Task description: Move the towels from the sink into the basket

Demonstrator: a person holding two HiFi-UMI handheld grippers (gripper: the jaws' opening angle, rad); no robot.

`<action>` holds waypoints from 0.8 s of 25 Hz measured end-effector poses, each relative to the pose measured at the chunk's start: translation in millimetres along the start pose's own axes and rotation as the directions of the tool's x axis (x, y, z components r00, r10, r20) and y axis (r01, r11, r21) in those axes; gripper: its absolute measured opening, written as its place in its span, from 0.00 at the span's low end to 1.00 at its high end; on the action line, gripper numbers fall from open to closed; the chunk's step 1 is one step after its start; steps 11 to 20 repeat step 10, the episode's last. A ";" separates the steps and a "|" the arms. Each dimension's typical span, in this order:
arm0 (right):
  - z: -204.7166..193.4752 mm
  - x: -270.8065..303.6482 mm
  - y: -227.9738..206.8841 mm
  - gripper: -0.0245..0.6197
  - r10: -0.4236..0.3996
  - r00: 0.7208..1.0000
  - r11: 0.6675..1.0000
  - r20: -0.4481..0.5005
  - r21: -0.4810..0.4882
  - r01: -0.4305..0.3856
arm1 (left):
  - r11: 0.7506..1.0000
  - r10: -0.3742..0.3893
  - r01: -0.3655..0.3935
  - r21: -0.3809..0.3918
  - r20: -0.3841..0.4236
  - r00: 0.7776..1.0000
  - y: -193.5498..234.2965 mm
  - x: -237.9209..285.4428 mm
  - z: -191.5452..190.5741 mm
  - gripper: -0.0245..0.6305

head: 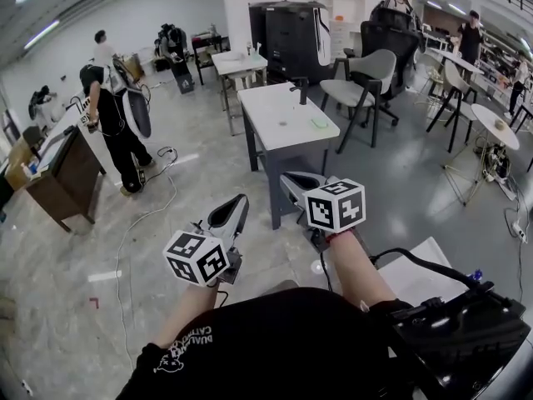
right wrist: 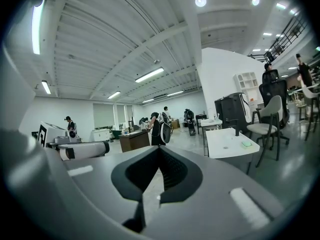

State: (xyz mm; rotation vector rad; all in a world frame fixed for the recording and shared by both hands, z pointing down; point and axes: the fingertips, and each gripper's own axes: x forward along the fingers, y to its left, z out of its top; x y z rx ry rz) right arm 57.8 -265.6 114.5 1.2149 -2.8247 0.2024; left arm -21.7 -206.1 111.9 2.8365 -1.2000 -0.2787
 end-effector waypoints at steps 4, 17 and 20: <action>-5.0 8.1 -11.0 0.05 -0.014 1.000 1.000 -0.005 0.004 0.014 | 1.000 0.000 0.000 0.006 -0.003 1.000 9.2 7.3 -7.8 0.04; -17.1 13.9 -18.7 0.05 -0.016 1.000 1.000 -0.025 0.004 0.016 | 1.000 0.013 -0.012 0.014 -0.008 1.000 13.1 10.2 -18.8 0.04; -17.1 13.9 -18.7 0.05 -0.016 1.000 1.000 -0.025 0.004 0.016 | 1.000 0.013 -0.012 0.014 -0.008 1.000 13.1 10.2 -18.8 0.04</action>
